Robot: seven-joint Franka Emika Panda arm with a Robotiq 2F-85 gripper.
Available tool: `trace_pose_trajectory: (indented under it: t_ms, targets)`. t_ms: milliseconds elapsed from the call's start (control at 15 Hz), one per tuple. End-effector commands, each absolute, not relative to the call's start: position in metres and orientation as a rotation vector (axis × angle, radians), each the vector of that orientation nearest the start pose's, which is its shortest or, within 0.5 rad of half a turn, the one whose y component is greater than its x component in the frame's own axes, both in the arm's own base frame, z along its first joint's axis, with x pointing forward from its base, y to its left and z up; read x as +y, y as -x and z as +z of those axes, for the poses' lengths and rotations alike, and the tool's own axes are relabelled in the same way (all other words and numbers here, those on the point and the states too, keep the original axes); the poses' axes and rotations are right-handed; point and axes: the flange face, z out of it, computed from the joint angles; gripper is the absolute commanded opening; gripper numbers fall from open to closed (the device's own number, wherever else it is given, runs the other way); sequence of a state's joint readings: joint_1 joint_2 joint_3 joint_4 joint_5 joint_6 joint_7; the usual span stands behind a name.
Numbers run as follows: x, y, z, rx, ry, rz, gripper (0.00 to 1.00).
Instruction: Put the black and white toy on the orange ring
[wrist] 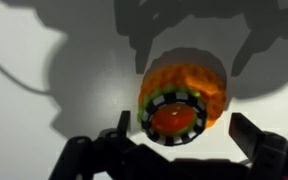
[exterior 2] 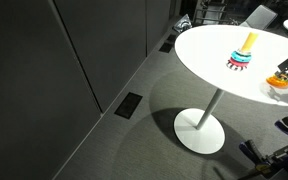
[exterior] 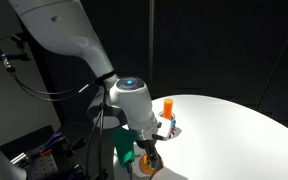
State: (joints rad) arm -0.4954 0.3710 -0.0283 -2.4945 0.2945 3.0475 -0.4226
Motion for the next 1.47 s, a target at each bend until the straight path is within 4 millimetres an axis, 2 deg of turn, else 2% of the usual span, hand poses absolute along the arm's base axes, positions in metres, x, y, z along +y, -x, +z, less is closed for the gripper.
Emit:
trace_pose_trajectory:
  t_ms: [0, 533, 933, 1400]
  targets:
    - [-0.261, -0.405, 0.187, 0.578, 3.094, -0.186, 1.00]
    - [-0.247, -0.428, 0.250, 0.536, 3.083, 0.039, 1.00]
    - [-0.215, -0.442, 0.298, 0.527, 3.113, 0.186, 1.00]
    - [-0.185, -0.439, 0.366, 0.428, 3.060, 0.335, 1.00]
